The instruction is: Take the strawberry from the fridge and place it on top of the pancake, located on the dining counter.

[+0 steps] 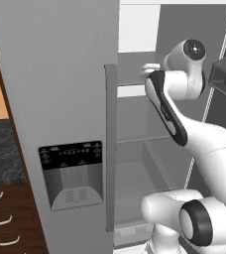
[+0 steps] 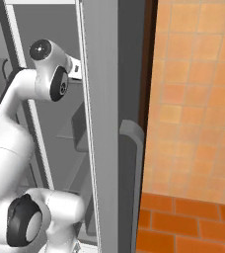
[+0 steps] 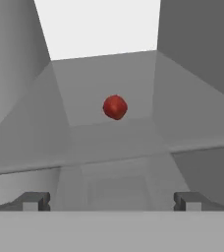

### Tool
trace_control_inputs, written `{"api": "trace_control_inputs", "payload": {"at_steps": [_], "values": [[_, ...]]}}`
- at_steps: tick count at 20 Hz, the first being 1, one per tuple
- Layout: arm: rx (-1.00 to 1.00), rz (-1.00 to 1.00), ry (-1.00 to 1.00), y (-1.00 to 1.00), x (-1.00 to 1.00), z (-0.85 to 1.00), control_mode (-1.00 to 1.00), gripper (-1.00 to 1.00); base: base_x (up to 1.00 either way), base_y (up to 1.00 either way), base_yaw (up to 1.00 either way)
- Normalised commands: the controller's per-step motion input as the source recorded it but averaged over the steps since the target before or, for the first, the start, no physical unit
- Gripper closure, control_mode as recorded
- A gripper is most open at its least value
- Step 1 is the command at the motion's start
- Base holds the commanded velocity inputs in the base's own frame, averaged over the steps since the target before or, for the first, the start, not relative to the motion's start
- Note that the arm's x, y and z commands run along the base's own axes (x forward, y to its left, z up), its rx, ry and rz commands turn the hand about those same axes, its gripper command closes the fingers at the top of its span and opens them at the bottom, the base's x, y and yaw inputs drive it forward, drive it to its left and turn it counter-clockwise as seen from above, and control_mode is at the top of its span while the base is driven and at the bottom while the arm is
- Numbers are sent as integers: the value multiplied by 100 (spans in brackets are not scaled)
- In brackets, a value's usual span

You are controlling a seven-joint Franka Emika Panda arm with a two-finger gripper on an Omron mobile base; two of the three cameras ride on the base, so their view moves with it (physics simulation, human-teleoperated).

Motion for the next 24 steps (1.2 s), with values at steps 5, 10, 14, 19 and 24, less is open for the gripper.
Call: {"api": "trace_control_inputs", "payload": {"at_steps": [5, 10, 14, 19, 24], "values": [[-1, 0, 9, -8, 78, -5, -100, -100, 0, 0, 0], [3, 0, -2, -25, 52, -4, -100, -100, 0, 0, 0], [-1, 0, -3, 0, 31, -1, -100, -100, 0, 0, 0], [0, 0, 1, 0, 66, -4, -100, -100, 0, 0, 0], [0, 0, 2, 0, 36, -3, -100, -100, 0, 0, 0]]}}
